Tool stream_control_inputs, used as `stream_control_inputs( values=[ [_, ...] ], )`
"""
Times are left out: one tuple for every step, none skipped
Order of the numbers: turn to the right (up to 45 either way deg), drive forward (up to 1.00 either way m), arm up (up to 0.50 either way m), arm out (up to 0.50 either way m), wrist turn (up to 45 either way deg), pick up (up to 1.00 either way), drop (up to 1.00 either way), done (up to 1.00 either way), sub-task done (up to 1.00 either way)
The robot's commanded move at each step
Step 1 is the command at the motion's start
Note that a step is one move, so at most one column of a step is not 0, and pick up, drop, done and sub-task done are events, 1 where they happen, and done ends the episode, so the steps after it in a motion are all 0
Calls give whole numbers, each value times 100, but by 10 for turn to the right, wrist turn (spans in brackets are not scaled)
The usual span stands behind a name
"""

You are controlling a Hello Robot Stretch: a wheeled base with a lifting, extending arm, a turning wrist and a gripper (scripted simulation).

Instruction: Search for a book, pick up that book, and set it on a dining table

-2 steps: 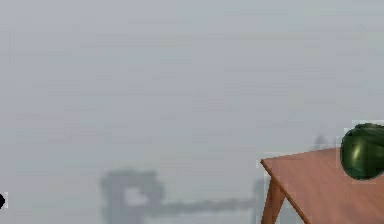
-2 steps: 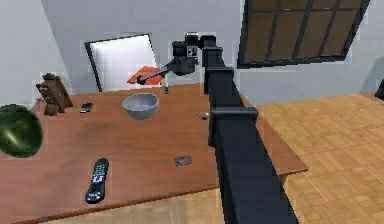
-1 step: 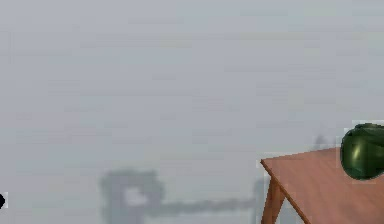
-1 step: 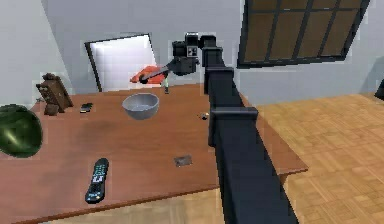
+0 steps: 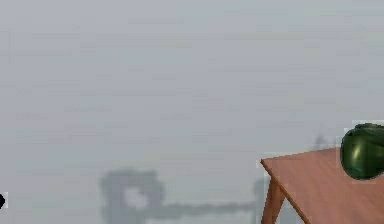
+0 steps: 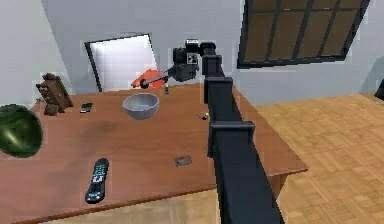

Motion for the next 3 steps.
stream_control_inputs(
  values=[
    [0, 0, -32, 0, 0, 0, 0, 0, 0],
    [0, 0, 0, 0, 0, 0, 100, 0, 0],
    [0, 0, 10, 0, 0, 0, 0, 0, 0]
  ],
)
